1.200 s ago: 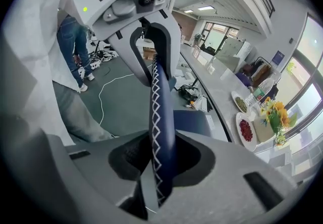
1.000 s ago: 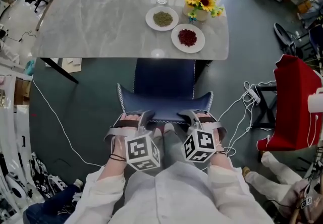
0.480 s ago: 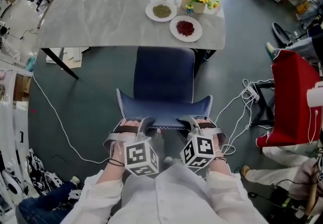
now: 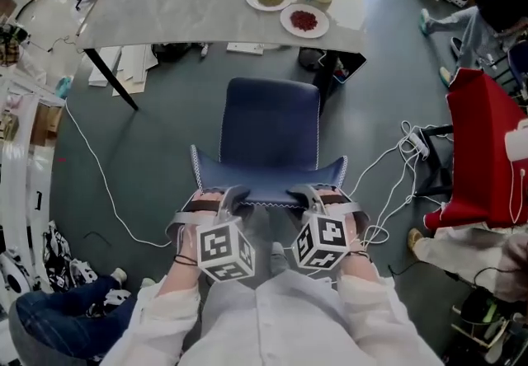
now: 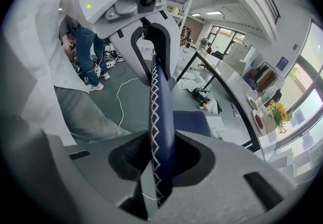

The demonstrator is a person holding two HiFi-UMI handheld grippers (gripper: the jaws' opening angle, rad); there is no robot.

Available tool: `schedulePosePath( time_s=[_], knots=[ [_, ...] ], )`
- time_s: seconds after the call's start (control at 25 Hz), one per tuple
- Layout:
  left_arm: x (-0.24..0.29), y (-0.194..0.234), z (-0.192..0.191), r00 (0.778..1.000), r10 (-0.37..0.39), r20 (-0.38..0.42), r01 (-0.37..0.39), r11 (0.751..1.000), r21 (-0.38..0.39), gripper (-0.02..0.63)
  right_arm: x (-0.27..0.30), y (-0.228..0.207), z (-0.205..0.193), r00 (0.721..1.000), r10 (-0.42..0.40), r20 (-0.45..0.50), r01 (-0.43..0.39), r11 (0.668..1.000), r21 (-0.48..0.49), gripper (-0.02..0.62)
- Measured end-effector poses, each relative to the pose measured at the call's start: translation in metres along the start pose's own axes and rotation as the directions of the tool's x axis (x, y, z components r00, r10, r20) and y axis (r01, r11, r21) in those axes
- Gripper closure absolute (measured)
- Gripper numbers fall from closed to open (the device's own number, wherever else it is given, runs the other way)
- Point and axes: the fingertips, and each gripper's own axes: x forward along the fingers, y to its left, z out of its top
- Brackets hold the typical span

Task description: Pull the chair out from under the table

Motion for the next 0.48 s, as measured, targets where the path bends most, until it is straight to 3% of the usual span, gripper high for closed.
schedulePosePath(
  time_s=[0.48],
  knots=[
    [-0.048, -0.13, -0.013, 0.998, 0.042, -0.036, -0.044, 0.997, -0.07, 0.486, -0.038, 0.135, -0.003, 0.999, 0.03, 0.018, -0.029, 0.999, -0.046, 0.502]
  ],
)
